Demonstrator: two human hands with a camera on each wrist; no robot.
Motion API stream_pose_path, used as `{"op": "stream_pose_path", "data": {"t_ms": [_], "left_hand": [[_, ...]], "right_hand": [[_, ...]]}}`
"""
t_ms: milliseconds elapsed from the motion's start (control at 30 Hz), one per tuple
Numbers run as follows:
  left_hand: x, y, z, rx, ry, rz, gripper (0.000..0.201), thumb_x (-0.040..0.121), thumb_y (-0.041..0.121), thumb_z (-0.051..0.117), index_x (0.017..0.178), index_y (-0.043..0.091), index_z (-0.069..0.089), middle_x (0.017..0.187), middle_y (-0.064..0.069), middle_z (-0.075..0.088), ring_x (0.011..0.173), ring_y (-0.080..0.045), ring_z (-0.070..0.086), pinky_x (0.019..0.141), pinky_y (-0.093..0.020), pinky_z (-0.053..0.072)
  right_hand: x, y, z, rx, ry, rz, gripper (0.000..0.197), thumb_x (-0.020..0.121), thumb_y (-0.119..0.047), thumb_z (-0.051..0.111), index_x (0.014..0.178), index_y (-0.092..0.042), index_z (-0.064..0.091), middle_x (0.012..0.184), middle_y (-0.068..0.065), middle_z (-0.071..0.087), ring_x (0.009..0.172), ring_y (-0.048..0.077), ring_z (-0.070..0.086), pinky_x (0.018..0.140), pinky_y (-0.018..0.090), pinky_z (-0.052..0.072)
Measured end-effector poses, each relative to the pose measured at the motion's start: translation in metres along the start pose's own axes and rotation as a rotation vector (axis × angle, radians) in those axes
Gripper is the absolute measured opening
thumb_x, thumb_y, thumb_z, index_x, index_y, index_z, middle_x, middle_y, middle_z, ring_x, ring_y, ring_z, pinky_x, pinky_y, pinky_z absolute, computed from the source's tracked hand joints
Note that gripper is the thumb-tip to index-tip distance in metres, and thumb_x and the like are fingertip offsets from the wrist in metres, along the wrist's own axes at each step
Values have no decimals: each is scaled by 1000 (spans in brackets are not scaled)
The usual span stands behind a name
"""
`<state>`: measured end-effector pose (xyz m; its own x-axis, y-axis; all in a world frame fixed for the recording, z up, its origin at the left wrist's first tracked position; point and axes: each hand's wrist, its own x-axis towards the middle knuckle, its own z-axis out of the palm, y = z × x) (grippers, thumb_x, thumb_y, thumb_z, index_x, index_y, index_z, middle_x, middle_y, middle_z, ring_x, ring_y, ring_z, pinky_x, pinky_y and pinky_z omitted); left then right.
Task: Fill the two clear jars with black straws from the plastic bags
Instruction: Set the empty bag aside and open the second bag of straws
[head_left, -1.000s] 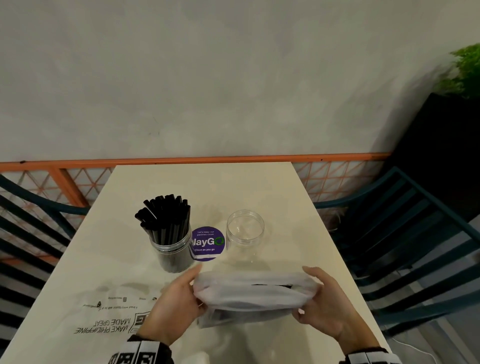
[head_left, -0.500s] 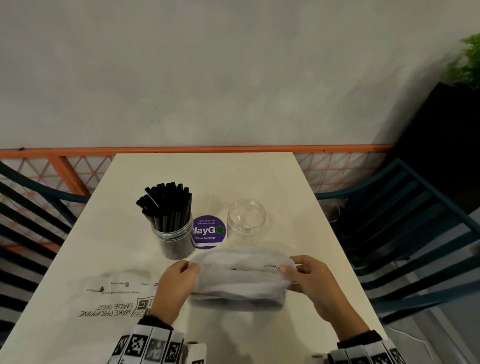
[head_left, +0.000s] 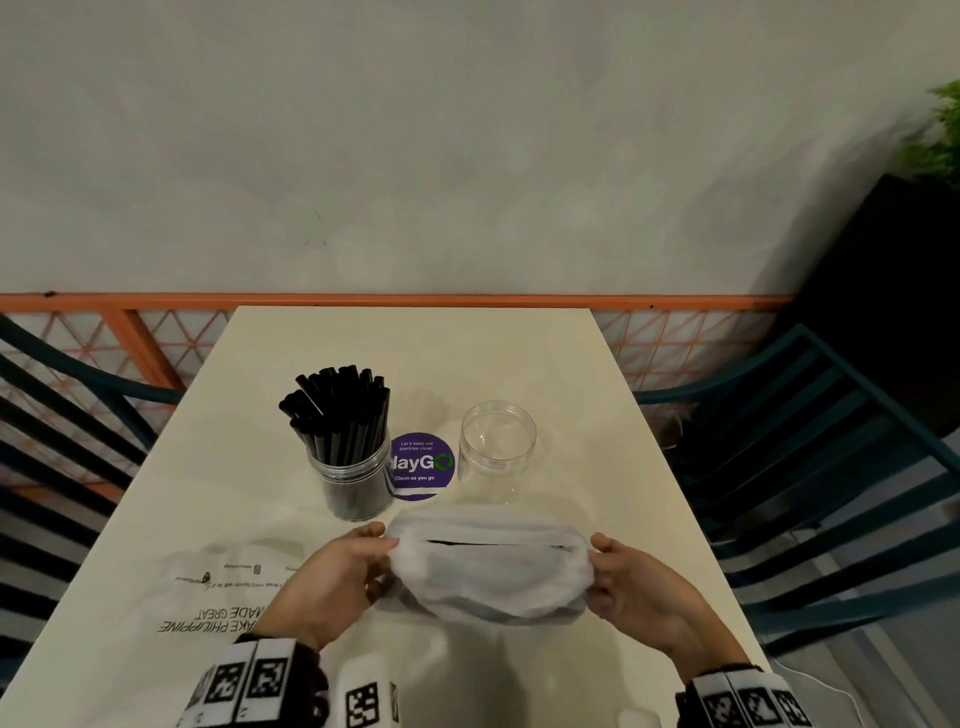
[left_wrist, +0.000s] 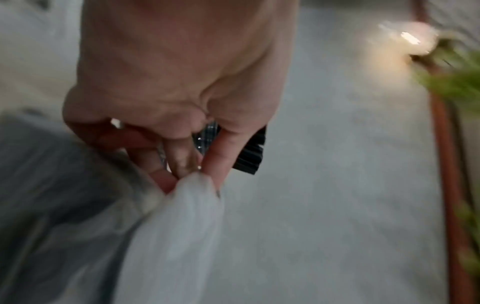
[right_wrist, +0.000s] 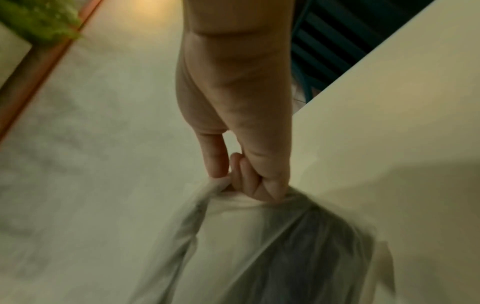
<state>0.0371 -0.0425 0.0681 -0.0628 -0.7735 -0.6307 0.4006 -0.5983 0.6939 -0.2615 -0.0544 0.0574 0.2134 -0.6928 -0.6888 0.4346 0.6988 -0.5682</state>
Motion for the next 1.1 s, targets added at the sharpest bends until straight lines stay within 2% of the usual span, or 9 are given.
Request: {"op": "stream_pose_path", "data": {"t_ms": [100,233,333,433,533,700,800,967,1100], "left_hand": [[-2,-4,-5,-173,-105,-76,33,70,8,53,103,6,52,93,-15,56,76,-23,47,70,-32,37],[-11,-3,7,-89,-153,-30,28,83,15,43,66,5,63,67,-10,60,56,-18,52,60,-29,41],[-19,0,15,21,-208,32,26,79,39,59,81,13,60,61,-2,61,53,-12,53,56,-25,39],[-10,-4,9,292,-96,131,56,70,13,76,115,15,43,78,-8,62,67,-17,53,60,-25,40],[-7,-12,13,570,47,199,57,76,4,69,121,19,37,92,-16,58,75,-18,54,59,-21,42],[6,-18,4,827,298,325,28,72,15,69,94,14,53,98,-9,53,93,-24,53,77,-32,43],[5,-22,2,1014,380,386,4,75,13,65,76,13,61,81,-5,60,80,-21,54,62,-24,37],[6,-27,3,927,297,373,14,71,10,71,67,22,65,69,0,66,69,-18,58,60,-21,41],[5,-25,11,653,222,353,11,81,6,64,75,14,69,68,0,66,66,-15,57,57,-19,42]], "right_hand": [[-8,-5,-3,177,-58,54,36,43,13,76,62,-8,54,57,6,43,43,15,33,37,24,31],[-13,-10,-8,117,24,27,15,73,0,49,62,-3,57,44,2,40,34,11,30,38,22,28],[-16,-8,-11,-93,28,-23,13,77,-16,63,67,-9,61,52,1,48,43,11,36,41,22,32],[-19,-5,-13,-404,33,-125,27,67,-16,73,81,-17,50,73,2,60,63,14,48,49,23,34],[-22,-5,-5,-593,115,-192,34,64,-17,70,92,-16,51,90,10,63,77,20,49,57,24,36],[-22,-2,5,-747,223,-305,15,91,-16,52,97,-6,63,86,5,64,72,14,47,61,22,38],[-23,4,10,-825,240,-383,12,91,-12,54,92,-6,64,86,5,62,75,15,54,60,20,44],[-14,10,5,-786,372,-425,26,76,-6,72,96,-17,60,93,9,64,88,26,62,71,29,51],[-5,16,4,-768,430,-411,10,83,-9,64,93,-8,65,89,10,70,82,25,65,76,41,56]]}}
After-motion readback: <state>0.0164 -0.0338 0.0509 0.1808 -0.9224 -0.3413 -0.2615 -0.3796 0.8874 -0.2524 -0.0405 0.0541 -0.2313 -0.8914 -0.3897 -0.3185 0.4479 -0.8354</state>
